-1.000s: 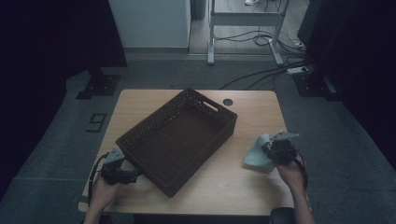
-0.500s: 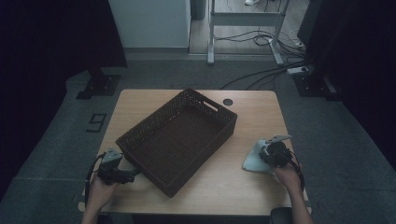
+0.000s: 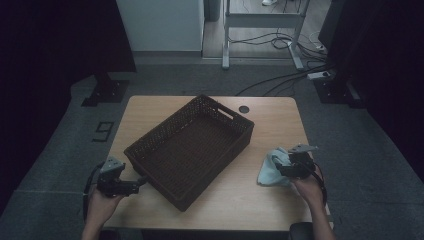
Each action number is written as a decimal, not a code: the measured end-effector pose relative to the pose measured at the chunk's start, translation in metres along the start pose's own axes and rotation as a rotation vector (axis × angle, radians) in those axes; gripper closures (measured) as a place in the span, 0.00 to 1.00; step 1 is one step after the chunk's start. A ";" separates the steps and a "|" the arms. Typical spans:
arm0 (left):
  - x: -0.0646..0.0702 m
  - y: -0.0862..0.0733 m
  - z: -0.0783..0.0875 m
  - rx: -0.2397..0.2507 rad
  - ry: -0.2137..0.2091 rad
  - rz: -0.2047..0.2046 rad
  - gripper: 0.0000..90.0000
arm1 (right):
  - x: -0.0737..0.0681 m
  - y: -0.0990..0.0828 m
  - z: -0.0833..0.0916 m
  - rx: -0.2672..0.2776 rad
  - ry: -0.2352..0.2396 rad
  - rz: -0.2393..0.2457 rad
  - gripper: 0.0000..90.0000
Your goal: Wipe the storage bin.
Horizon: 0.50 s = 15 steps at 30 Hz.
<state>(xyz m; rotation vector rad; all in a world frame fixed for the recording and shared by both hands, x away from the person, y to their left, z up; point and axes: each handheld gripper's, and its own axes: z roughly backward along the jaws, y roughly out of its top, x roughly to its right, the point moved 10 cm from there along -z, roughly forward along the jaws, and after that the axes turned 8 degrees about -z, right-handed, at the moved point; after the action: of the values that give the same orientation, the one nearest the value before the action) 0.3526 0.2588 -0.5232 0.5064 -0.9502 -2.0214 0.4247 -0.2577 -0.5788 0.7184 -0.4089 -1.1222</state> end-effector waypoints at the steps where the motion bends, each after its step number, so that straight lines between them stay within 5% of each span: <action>1: 0.001 0.003 0.002 0.003 -0.002 0.007 0.00 | 0.000 0.000 0.001 0.003 0.003 -0.001 0.34; 8: 0.006 0.026 0.012 -0.014 0.029 -0.016 0.00 | -0.002 -0.002 0.001 -0.005 0.007 0.002 0.34; 15: 0.023 0.042 -0.001 -0.076 0.056 -0.023 0.00 | -0.004 -0.002 0.002 -0.011 0.010 0.013 0.34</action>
<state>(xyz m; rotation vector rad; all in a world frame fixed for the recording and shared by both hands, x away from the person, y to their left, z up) 0.3611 0.2236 -0.4921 0.5317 -0.8347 -2.0453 0.4206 -0.2553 -0.5792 0.7108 -0.3976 -1.1073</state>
